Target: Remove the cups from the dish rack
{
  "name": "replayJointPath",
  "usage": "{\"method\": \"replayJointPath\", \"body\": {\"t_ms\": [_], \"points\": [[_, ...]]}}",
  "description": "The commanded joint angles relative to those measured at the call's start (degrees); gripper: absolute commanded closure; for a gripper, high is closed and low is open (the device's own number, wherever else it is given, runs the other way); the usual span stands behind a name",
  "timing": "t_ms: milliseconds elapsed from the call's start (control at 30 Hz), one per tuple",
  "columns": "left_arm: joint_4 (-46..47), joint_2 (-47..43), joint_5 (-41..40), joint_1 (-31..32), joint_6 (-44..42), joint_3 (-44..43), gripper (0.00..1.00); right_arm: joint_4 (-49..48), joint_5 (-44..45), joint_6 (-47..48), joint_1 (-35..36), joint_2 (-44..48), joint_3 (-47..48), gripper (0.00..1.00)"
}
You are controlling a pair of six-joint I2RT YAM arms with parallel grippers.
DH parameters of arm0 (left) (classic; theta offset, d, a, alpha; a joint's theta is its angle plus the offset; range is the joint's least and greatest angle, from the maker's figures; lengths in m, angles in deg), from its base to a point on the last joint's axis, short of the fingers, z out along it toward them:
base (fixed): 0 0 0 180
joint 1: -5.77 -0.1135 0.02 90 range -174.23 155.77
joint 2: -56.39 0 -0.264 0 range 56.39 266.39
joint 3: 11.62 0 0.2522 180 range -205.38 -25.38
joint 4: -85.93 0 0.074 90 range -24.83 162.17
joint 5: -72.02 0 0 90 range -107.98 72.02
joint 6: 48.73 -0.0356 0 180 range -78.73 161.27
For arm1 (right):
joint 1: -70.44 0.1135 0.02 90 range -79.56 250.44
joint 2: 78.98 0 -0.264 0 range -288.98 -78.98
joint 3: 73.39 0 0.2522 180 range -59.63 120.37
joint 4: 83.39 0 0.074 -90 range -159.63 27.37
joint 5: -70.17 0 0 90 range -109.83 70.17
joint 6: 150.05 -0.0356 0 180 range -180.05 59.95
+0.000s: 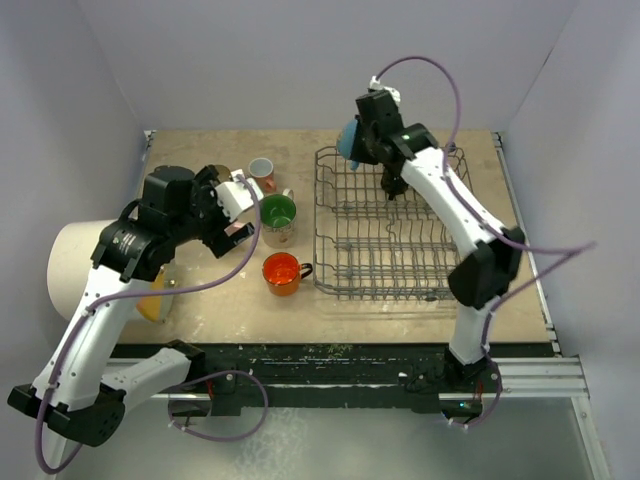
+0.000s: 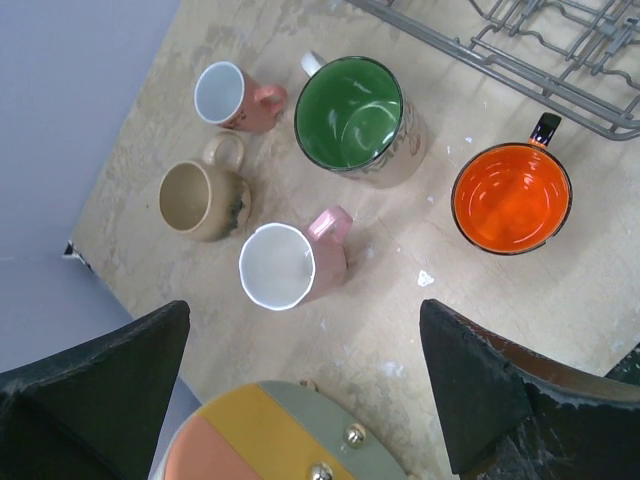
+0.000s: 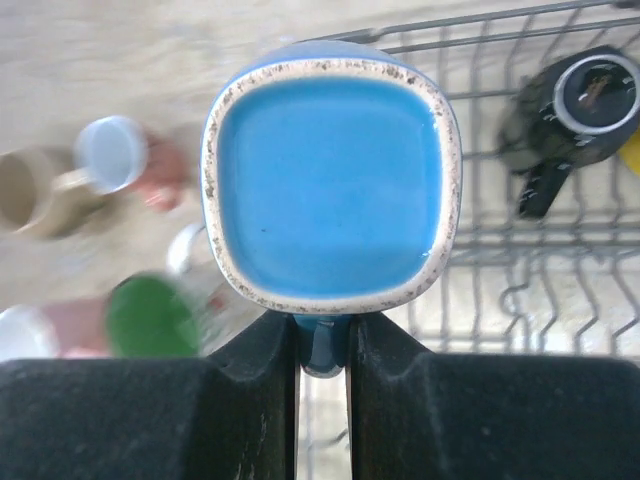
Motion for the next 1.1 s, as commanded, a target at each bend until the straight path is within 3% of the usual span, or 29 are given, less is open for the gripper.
{"method": "replayJointPath", "body": {"t_ms": [0,200,433,867,1067], "points": [[7.4,-1.7,4.8,-0.3,-3.7,3.4,0.01,-3.1,-15.9,-5.6,1.5,14.2,-8.8,1.00],[9.2,-2.3,11.4,-0.3,-6.4,4.3,0.01,-18.9,-37.9,-16.9,3.3,31.3,-30.5,1.00],[9.7,-3.2,18.5,-0.3,-6.2,1.3,0.01,-39.6,-50.4,-33.6,6.1,43.5,-49.7,1.00],[8.1,-4.8,30.1,-0.3,-4.6,-1.2,0.03,-74.5,-50.2,-55.3,15.8,47.1,-66.9,1.00],[9.1,-6.2,33.5,-0.2,-3.3,-3.3,0.20,-91.9,-44.3,-62.5,22.3,45.5,-70.8,1.00]]}}
